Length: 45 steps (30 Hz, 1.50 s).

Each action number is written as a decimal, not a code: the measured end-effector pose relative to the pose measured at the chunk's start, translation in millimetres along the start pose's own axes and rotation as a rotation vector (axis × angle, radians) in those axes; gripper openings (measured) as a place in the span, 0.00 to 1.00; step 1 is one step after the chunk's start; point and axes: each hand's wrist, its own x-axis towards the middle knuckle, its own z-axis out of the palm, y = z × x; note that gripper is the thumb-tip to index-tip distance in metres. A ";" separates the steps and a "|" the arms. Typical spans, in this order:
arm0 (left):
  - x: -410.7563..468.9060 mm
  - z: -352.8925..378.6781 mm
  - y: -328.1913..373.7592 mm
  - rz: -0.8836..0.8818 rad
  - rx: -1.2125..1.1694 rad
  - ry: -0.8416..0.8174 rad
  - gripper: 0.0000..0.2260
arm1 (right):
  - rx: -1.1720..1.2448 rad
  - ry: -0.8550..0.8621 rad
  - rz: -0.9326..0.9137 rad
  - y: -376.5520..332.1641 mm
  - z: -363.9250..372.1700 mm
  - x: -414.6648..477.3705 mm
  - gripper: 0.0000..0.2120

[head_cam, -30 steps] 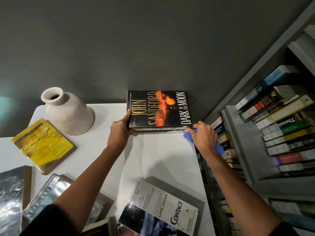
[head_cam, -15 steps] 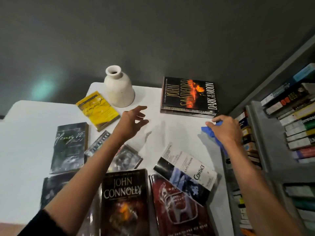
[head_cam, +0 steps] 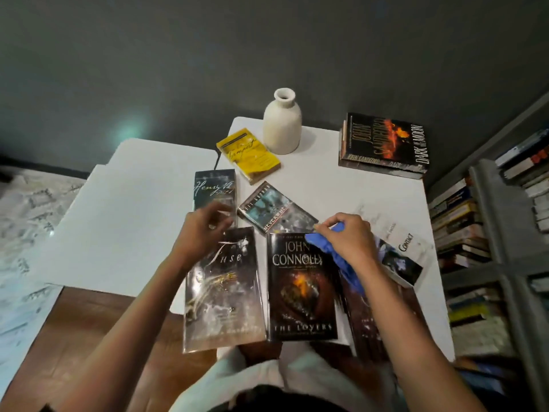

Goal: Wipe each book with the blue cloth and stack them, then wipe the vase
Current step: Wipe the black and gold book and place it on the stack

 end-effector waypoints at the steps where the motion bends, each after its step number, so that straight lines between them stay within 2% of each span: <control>1: -4.4 -3.1 -12.0 -0.035 0.001 -0.001 0.10 | -0.003 -0.032 0.001 -2.8 12.4 -8.6 0.08; 7: -20.0 -7.9 -83.5 -0.266 0.009 -0.030 0.14 | -0.060 -0.205 0.061 -10.1 86.2 -63.8 0.08; 11: -21.4 -6.4 -105.5 -0.363 -0.003 -0.083 0.20 | -0.100 -0.256 0.124 -8.2 116.1 -91.0 0.07; 14: -17.9 -6.5 -115.4 -0.441 -0.146 -0.154 0.23 | -0.121 -0.243 0.197 -5.5 124.1 -110.7 0.08; 19: -16.4 -1.0 -109.4 -0.536 -0.383 -0.286 0.20 | -0.197 -0.192 0.286 -0.9 138.9 -143.2 0.13; 28: -18.4 15.6 -115.3 -0.478 -0.363 0.004 0.16 | -0.214 -0.068 0.241 -7.0 142.7 -157.8 0.09; 30: -17.0 15.7 -116.3 -0.499 -0.425 -0.002 0.20 | -0.203 -0.044 0.248 -7.0 142.4 -158.1 0.09; 33: -6.5 22.3 -144.4 -0.592 -0.507 -0.026 0.41 | -0.186 -0.033 0.269 -6.1 142.8 -156.5 0.08; 34: -8.0 17.1 -135.9 -0.622 -0.563 -0.045 0.42 | -0.182 -0.035 0.275 -5.5 143.4 -155.5 0.08; 35: -12.0 9.6 -122.6 -0.613 -0.610 -0.058 0.38 | -0.175 -0.036 0.281 -5.5 143.4 -154.9 0.07; 37: -19.7 -1.1 -100.4 -0.571 -0.656 -0.126 0.23 | -0.158 -0.034 0.294 -4.2 144.6 -153.1 0.06; 38: -20.1 -0.7 -100.5 -0.548 -0.658 -0.168 0.21 | -0.151 -0.034 0.300 -3.6 144.7 -151.9 0.05; 43: -13.6 -10.5 -114.5 -0.490 -0.624 -0.298 0.23 | -0.119 -0.029 0.331 -1.7 144.8 -145.5 0.05; 45: -16.0 -10.8 -117.0 -0.477 -0.623 -0.270 0.23 | -0.099 -0.036 0.337 -1.7 144.9 -143.7 0.05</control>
